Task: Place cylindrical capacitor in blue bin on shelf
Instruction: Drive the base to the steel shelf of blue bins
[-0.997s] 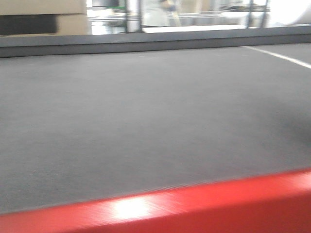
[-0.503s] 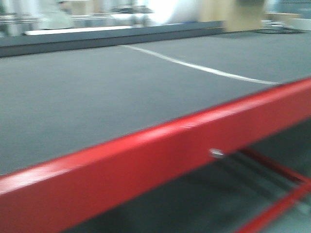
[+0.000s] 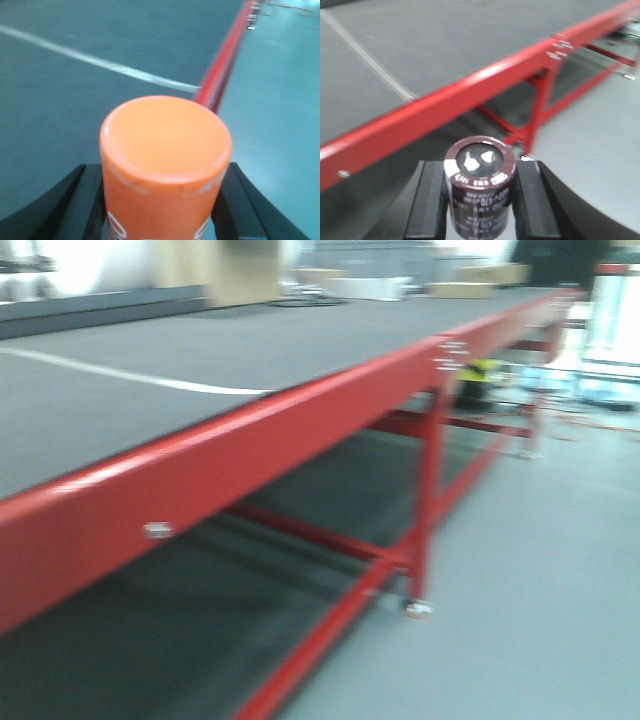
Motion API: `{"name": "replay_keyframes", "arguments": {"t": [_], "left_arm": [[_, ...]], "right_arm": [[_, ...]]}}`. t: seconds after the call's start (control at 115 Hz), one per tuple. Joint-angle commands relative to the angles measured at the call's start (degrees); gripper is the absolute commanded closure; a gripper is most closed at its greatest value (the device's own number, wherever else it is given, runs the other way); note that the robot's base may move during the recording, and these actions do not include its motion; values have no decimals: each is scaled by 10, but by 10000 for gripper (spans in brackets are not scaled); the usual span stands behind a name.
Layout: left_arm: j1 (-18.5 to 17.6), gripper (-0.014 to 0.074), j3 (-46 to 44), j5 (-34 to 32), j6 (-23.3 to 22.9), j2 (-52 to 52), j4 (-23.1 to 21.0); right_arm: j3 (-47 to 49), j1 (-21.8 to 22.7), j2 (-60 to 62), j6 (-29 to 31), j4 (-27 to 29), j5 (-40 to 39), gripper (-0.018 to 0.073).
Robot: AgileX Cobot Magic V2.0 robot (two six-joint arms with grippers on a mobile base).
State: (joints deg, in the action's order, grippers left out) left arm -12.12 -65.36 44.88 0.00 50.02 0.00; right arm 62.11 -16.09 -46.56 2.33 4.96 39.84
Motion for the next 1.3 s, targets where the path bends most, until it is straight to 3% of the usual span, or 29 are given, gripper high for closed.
{"name": "replay_keyframes", "arguments": {"t": [0.0,1.292], "left_arm": [[-4,707,0,-8,0,-3,0],[-4,707,0,-8,0,-3,0]], "right_arm": [[-1,1,2,0,-2,-13,721],[-1,1,2,0,-2,-13,721]]}}
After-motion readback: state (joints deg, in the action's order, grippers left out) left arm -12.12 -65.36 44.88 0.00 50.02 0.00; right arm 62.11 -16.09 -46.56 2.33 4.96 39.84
